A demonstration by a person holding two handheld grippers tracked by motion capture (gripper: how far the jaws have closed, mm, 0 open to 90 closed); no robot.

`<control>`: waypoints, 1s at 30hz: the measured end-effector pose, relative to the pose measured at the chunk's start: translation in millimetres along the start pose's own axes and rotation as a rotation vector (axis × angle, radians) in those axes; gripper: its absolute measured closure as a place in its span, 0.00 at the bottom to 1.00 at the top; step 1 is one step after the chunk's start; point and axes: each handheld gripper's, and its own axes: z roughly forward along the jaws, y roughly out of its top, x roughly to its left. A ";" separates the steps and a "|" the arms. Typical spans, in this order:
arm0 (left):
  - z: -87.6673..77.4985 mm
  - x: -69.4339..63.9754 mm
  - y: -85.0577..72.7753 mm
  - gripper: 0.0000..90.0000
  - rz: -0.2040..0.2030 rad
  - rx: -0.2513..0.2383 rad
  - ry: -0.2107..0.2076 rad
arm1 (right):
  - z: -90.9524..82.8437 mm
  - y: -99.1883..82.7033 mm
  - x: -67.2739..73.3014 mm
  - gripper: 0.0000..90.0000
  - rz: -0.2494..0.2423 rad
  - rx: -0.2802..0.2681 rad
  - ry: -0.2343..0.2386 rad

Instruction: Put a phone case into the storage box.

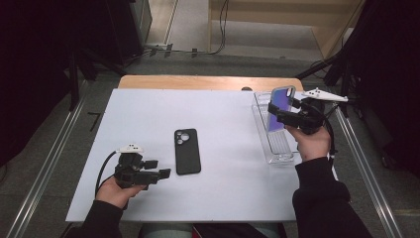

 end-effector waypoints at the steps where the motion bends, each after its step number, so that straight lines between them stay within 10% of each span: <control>1: 0.0 0.0 -0.1 0.32 0.000 0.000 -0.001 | 1.8 1.0 -1.0 0.17 0.000 0.004 -0.008; 30: -1.4 1.2 -0.9 0.32 -0.005 -0.013 -0.008 | 68.7 38.2 -37.8 0.17 0.047 0.006 -0.121</control>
